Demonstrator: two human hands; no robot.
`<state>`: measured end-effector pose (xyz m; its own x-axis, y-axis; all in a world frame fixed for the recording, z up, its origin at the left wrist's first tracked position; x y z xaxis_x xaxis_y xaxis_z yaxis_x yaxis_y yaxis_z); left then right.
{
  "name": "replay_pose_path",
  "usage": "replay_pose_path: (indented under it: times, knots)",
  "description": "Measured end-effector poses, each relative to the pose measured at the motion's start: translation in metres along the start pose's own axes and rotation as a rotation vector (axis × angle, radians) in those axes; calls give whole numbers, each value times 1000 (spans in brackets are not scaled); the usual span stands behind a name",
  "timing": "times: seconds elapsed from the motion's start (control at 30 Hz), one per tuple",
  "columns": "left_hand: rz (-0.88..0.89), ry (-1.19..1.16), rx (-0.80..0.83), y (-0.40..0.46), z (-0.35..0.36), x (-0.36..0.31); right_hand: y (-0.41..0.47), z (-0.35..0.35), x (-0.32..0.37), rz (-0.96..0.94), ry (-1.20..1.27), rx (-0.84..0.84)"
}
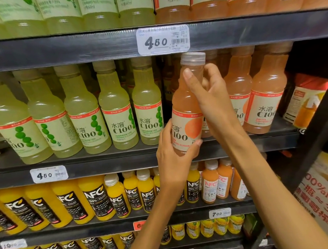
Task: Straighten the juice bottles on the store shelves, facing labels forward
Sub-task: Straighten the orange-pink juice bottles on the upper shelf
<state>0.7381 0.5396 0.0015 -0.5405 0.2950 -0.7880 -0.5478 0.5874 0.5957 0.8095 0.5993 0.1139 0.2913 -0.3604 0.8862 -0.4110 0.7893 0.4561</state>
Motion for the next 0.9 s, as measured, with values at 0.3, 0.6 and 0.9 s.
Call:
replay_pose_path:
  times: [0.3, 0.6, 0.9]
  knots:
    - [-43, -158, -52, 1, 0, 6, 7, 4, -2, 26, -51, 8]
    - [29, 91, -110, 4, 2, -2, 18, 10, -13, -88, -251, -90]
    - [98, 242, -152, 1, 10, 12, 21, 16, -25, -195, -347, -222]
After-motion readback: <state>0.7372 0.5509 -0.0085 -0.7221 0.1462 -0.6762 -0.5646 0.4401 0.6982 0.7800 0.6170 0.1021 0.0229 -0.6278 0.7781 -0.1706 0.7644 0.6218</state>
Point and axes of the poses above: each hand's wrist, its own y-axis towards the middle knuckle, its own z-axis out of the palm, x = y × z, the point moved 2 cm from there along y, towards the middle knuckle, and after that the axes turned 7 degrees about z, right-handed, at the moved point
